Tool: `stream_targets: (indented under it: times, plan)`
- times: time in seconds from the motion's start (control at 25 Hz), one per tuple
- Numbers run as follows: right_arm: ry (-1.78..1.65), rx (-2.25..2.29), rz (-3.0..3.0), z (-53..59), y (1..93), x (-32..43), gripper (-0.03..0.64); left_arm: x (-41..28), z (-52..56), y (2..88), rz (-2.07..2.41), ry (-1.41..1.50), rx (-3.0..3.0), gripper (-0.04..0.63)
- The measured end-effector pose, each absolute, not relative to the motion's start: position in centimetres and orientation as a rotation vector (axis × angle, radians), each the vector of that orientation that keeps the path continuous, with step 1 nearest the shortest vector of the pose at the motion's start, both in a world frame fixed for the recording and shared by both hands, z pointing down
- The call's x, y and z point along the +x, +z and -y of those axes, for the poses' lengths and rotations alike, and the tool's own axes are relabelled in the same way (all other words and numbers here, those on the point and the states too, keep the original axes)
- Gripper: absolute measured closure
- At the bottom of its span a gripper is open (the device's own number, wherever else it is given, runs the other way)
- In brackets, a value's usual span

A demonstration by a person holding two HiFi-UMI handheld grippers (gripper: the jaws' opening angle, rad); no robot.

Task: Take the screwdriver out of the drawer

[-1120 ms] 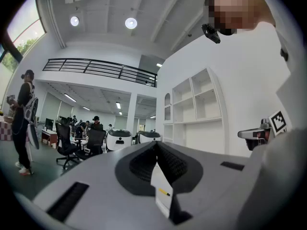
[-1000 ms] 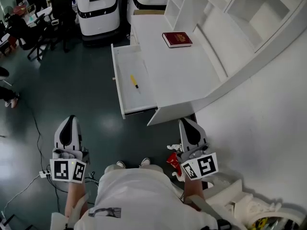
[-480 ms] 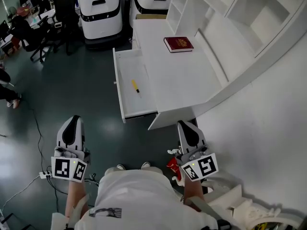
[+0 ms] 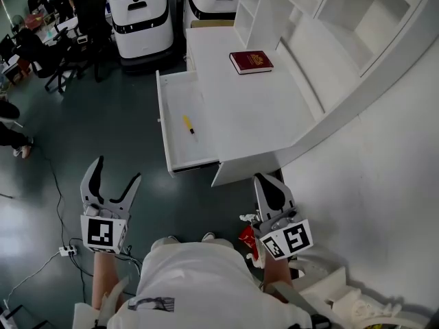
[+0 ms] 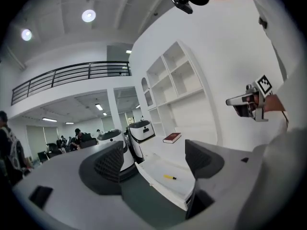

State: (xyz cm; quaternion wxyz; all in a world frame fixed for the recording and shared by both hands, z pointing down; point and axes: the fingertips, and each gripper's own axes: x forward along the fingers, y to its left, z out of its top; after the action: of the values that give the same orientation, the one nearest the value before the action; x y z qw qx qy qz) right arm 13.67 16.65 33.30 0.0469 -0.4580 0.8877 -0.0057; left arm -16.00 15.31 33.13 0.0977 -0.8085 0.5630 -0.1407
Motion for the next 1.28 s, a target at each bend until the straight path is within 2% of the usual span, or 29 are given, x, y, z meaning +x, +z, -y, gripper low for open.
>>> stream_targets:
  times: [0.2, 0.48, 0.96, 1.28]
  plan:
    - [-0.062, -1.362, -2.712, -16.1, 34.5, 15.3, 0.607, -13.1, -14.9, 34.3, -1.659, -0.513, -2.386, 0.192]
    - [-0.122, -1.339, -2.738, -13.6, 35.9, 14.5, 0.607, -13.0, -11.5, 36.7, -1.648, -0.482, -2.428, 0.192]
    - [-0.145, -1.490, -2.797, -0.4, 36.2, 7.0, 0.607, -15.6, 5.1, 45.8, -1.632, -0.433, -2.788, 0.192]
    - [-0.187, -1.609, -2.802, 7.5, 36.1, 1.3, 0.607, -15.4, 13.8, 52.6, -1.504, -0.553, -2.996, 0.192]
